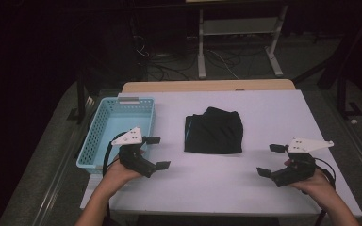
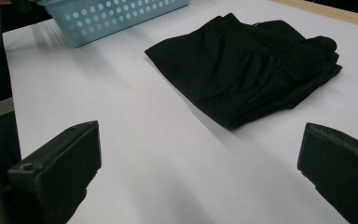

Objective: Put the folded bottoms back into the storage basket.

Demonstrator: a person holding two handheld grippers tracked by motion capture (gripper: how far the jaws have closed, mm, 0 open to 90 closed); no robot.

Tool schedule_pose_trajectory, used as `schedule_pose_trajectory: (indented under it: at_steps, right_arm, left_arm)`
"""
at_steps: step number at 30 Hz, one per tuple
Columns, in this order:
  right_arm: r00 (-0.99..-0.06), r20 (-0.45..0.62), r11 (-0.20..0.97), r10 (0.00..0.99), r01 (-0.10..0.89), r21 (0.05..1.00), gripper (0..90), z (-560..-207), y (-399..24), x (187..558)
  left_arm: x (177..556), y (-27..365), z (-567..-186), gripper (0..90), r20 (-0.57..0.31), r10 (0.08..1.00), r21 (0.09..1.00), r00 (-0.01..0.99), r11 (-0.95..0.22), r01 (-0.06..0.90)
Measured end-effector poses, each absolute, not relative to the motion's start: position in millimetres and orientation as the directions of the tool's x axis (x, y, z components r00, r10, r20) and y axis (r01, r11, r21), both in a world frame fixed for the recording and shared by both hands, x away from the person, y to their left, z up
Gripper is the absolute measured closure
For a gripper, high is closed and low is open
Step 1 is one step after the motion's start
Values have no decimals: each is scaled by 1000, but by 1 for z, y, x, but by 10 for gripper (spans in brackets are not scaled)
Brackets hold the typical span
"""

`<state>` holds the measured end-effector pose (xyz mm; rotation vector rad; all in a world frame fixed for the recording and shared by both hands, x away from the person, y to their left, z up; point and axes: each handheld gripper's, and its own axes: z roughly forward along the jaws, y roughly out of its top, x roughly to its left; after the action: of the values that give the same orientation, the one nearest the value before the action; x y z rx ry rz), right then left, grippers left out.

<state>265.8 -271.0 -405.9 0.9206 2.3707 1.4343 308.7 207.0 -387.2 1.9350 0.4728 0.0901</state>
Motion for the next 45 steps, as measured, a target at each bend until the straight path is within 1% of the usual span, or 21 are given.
schedule_pose_trajectory:
  at_steps: [13, 16, 22, 45]
  right_arm:
    - [-791, 126, 335, 599, 391, 857, 0, -406, -267, 267]
    - [-792, 128, 327, 597, 386, 863, 0, -403, -263, 269]
    - [-806, 112, 355, 581, 375, 856, 0, -401, -251, 270]
    - [-826, 98, 369, 555, 350, 861, 0, -393, -230, 288]
  left_arm:
    - [308, 206, -388, 0, -157, 374, 897, 914, -334, 291]
    - [309, 207, -388, 0, -162, 369, 896, 915, -333, 293]
    - [308, 207, -388, 0, -159, 363, 896, 918, -337, 289]
    - [310, 208, -388, 0, -176, 364, 896, 915, -326, 302]
